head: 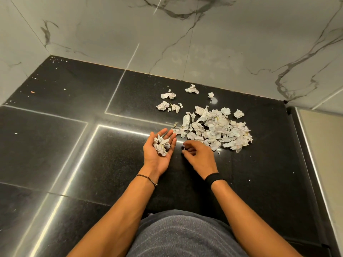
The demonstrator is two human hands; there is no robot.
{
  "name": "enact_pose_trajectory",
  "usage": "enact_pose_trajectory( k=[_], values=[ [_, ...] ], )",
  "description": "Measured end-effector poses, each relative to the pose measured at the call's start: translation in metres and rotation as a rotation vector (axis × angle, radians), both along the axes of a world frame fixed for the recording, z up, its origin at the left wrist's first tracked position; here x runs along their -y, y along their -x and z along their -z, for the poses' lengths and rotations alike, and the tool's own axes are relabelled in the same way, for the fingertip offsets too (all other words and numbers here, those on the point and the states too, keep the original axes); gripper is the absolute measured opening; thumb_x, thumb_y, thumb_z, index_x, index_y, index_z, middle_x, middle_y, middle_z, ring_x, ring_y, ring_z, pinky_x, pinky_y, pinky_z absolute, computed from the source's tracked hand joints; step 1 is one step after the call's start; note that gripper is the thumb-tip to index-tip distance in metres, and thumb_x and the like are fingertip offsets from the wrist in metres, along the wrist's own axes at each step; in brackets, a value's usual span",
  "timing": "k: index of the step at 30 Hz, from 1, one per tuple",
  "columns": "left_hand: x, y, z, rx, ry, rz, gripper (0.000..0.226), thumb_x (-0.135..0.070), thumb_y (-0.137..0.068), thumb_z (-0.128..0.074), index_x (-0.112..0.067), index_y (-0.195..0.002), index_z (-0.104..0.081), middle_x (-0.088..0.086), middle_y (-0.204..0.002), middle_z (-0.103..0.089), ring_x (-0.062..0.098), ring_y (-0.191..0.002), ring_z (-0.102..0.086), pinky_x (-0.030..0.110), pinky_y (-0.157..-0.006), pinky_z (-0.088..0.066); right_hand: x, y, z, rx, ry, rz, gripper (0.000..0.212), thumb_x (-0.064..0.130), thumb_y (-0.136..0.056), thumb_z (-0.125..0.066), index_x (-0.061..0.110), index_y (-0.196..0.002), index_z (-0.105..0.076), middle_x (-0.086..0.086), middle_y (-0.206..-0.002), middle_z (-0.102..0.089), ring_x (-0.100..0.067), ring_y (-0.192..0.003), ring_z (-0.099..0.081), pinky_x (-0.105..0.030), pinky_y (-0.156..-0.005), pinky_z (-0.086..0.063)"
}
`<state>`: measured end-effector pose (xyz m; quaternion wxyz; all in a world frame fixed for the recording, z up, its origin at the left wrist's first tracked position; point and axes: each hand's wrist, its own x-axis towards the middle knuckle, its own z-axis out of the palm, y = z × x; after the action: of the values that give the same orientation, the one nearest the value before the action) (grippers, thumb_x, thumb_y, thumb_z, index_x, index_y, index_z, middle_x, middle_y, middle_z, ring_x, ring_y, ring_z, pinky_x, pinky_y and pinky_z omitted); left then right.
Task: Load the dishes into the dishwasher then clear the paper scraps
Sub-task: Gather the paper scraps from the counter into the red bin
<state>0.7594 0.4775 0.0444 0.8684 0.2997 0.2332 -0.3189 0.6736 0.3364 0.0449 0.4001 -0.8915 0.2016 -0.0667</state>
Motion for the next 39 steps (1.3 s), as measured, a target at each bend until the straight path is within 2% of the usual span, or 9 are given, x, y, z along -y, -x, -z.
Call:
enact_pose_trajectory(
  k=[8, 14, 17, 20, 23, 28, 33, 36, 39],
  values=[
    [-0.006, -0.003, 0.002, 0.018, -0.038, -0.045, 0.05, -0.048, -0.105, -0.043, -0.006, -0.12, -0.065, 0.015, -0.113, -0.073, 0.027, -0.103, -0.071, 0.037, -0.093, -0.056, 0.0, -0.007, 0.012, 0.072, 0.343, -0.134, 0.014, 0.011, -0.094, -0.064, 0.011, -0.107, -0.071, -0.007, -0.099, -0.069, -0.025, -0.094, -0.061, -0.035, -0.084, -0.046],
    [0.003, -0.004, 0.002, 0.046, -0.056, -0.013, 0.046, -0.045, -0.106, -0.041, -0.007, -0.116, -0.065, 0.015, -0.112, -0.072, 0.026, -0.101, -0.07, 0.037, -0.096, -0.05, -0.019, -0.02, -0.025, 0.197, -0.243, -0.002, 0.016, 0.014, -0.093, -0.07, 0.023, -0.107, -0.069, 0.01, -0.097, -0.073, -0.006, -0.091, -0.067, -0.024, -0.079, -0.054],
    [0.011, -0.004, -0.001, 0.041, -0.024, -0.008, 0.045, -0.043, -0.107, -0.039, -0.007, -0.114, -0.065, 0.015, -0.104, -0.073, 0.027, -0.098, -0.066, 0.043, -0.11, -0.04, -0.029, -0.029, -0.042, 0.252, -0.349, -0.082, 0.019, 0.007, -0.09, -0.07, 0.019, -0.105, -0.071, 0.008, -0.1, -0.075, -0.01, -0.097, -0.07, -0.025, -0.086, -0.056],
    [0.013, -0.008, -0.008, 0.025, 0.008, -0.023, 0.046, -0.042, -0.108, -0.037, -0.006, -0.117, -0.064, 0.016, -0.109, -0.073, 0.028, -0.1, -0.069, 0.042, -0.105, -0.046, -0.021, -0.038, -0.04, 0.253, -0.357, -0.01, 0.02, 0.0, -0.085, -0.072, 0.014, -0.1, -0.073, 0.007, -0.095, -0.076, -0.004, -0.089, -0.07, -0.018, -0.082, -0.053],
    [0.006, -0.015, -0.009, 0.003, 0.015, -0.05, 0.047, -0.042, -0.108, -0.04, -0.005, -0.117, -0.067, 0.016, -0.117, -0.073, 0.028, -0.108, -0.07, 0.038, -0.098, -0.053, -0.003, -0.051, -0.026, 0.214, -0.194, 0.064, 0.017, 0.006, -0.086, -0.073, 0.018, -0.099, -0.073, 0.01, -0.095, -0.072, -0.003, -0.083, -0.064, -0.018, -0.078, -0.05],
    [-0.006, -0.017, -0.003, -0.01, -0.008, -0.084, 0.045, -0.042, -0.107, -0.043, -0.005, -0.117, -0.067, 0.016, -0.116, -0.073, 0.029, -0.112, -0.068, 0.038, -0.098, -0.053, 0.013, -0.071, 0.008, 0.09, 0.427, -0.198, 0.027, 0.019, -0.087, -0.071, 0.019, -0.114, -0.075, 0.001, -0.108, -0.07, -0.025, -0.096, -0.055, -0.032, -0.084, -0.042],
    [-0.013, -0.018, 0.0, -0.007, -0.044, -0.11, 0.042, -0.039, -0.106, -0.044, -0.004, -0.118, -0.066, 0.017, -0.119, -0.071, 0.029, -0.112, -0.068, 0.037, -0.096, -0.055, 0.008, -0.075, 0.008, 0.154, 0.594, -0.274, 0.01, 0.02, -0.088, -0.07, 0.02, -0.096, -0.077, 0.004, -0.093, -0.073, -0.026, -0.084, -0.053, -0.042, -0.069, -0.049],
    [-0.013, -0.022, 0.0, 0.011, -0.063, -0.131, 0.04, -0.037, -0.106, -0.046, -0.005, -0.117, -0.066, 0.017, -0.12, -0.07, 0.029, -0.114, -0.067, 0.037, -0.097, -0.054, 0.003, -0.071, -0.001, 0.211, 0.372, -0.144, 0.009, 0.022, -0.089, -0.07, 0.022, -0.097, -0.075, 0.008, -0.095, -0.074, -0.02, -0.086, -0.056, -0.034, -0.079, -0.044],
    [-0.006, -0.025, -0.002, 0.025, -0.068, -0.119, 0.039, -0.038, -0.106, -0.047, -0.006, -0.118, -0.065, 0.016, -0.114, -0.07, 0.026, -0.103, -0.07, 0.035, -0.092, -0.056, -0.008, -0.064, -0.025, 0.29, 0.069, -0.114, 0.011, 0.021, -0.089, -0.074, 0.022, -0.1, -0.076, 0.014, -0.097, -0.073, -0.008, -0.09, -0.059, -0.016, -0.083, -0.039]
  ],
)
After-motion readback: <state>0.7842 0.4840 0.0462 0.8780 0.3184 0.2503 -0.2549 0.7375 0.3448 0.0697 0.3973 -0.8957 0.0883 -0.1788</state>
